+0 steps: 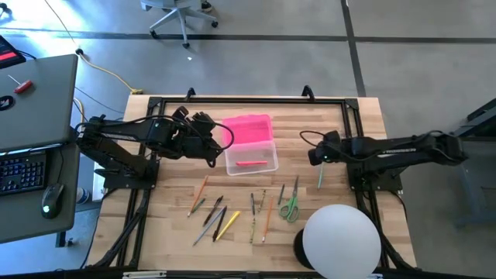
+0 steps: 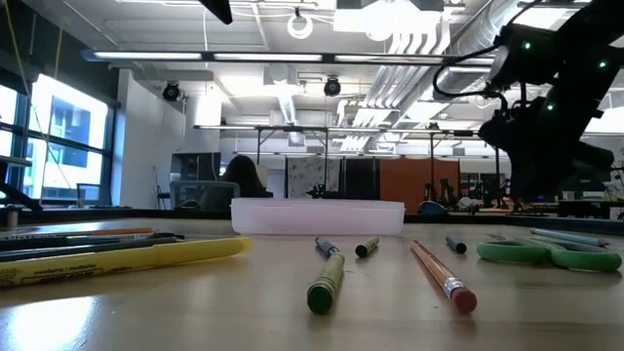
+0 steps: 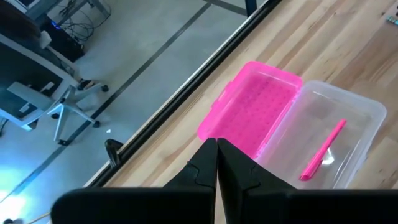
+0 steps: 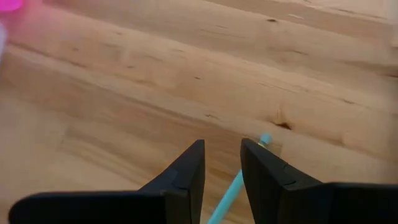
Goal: Pick & place school supplies into a supply box
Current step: Put the light blue pencil into the pink supply box, then put the left orange pencil into the pink supply box
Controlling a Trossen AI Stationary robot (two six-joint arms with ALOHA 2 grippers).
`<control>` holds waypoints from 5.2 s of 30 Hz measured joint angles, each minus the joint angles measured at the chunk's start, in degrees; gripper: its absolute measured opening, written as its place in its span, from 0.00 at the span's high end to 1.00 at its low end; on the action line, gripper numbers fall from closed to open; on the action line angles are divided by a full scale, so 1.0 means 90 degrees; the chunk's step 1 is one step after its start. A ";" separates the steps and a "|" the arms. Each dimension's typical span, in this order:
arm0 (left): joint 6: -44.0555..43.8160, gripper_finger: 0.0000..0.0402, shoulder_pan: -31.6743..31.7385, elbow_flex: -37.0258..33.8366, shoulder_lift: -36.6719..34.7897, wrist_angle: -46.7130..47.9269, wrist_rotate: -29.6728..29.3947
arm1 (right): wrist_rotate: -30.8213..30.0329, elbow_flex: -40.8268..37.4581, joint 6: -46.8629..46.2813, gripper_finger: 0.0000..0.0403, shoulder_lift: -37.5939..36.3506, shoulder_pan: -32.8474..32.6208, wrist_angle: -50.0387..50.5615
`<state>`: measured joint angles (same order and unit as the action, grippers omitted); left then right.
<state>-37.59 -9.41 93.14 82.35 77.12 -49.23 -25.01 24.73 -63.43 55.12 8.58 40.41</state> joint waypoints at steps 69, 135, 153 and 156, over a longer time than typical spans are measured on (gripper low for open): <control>-0.0021 0.89 0.0002 0.0000 0.0002 0.0280 0.0124 | -0.1450 -0.0019 0.1602 0.99 0.3183 -0.0294 -0.5340; -0.1581 0.89 -0.0027 -0.0591 -0.0804 0.1434 0.1242 | 0.0708 0.5532 0.7712 0.73 0.6759 -0.0499 -0.4981; -0.7448 0.89 -0.4241 -0.4627 -0.0924 -0.0899 0.0712 | 0.0059 0.4324 0.8069 0.75 0.3993 -0.1087 -0.3969; -0.7693 0.89 -0.4578 -0.5374 -0.0913 -0.2217 -0.0163 | 0.0194 0.3533 0.7844 0.75 0.3412 -0.1065 -0.4880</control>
<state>-106.83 -50.61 44.78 74.13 57.16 -50.70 -23.26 56.53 7.16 85.82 -1.01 -3.50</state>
